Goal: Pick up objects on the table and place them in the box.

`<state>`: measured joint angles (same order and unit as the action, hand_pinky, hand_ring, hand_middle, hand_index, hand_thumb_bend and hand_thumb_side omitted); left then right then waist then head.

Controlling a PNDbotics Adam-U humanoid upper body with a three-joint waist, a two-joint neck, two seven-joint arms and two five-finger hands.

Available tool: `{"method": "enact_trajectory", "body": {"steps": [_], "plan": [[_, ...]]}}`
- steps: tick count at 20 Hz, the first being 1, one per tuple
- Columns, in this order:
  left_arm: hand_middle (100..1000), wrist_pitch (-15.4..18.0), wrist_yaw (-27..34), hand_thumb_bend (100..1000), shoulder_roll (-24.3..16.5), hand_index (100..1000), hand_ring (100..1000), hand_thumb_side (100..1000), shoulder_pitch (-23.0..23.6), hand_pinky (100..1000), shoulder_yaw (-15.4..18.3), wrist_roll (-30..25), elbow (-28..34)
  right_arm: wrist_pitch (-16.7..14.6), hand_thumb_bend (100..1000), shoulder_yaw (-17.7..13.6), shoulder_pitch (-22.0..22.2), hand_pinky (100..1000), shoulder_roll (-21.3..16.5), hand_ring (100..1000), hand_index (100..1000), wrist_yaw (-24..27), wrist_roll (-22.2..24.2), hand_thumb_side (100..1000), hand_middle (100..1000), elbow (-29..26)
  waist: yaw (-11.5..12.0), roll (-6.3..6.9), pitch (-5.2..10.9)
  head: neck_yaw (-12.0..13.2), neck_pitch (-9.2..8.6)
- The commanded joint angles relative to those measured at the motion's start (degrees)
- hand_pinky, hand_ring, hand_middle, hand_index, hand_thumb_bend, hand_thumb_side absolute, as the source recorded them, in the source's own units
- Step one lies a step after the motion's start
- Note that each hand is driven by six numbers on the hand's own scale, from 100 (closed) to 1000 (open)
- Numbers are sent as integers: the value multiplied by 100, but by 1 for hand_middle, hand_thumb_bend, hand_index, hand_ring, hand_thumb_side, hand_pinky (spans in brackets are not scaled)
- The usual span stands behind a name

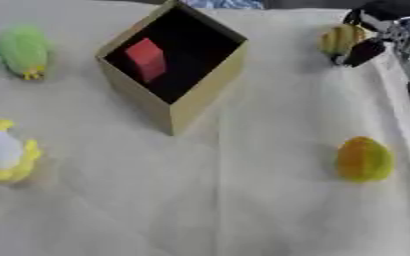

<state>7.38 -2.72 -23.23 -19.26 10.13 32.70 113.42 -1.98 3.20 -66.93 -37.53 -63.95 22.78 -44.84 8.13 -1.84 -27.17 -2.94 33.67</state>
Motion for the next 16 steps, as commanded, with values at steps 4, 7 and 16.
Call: {"method": "enact_trajectory", "body": {"steps": [4,7,16], "plan": [[599,4,31,343,-131,759,633,544,-67,721,48,-9,117,31,309,-32,-144,880,-87,921,804,-99,-230,301,743,-60,-2,22,119,-21,-82],[600,4,33,343,-130,760,634,544,-69,722,47,-17,117,2,262,-16,-141,866,-61,884,767,-52,-367,276,700,-99,-3,21,123,-18,-85],[601,18,19,342,-125,760,634,541,-76,722,42,-31,117,-27,211,101,-81,839,-97,823,659,178,-741,199,594,-383,-59,15,163,-10,-76]]}}
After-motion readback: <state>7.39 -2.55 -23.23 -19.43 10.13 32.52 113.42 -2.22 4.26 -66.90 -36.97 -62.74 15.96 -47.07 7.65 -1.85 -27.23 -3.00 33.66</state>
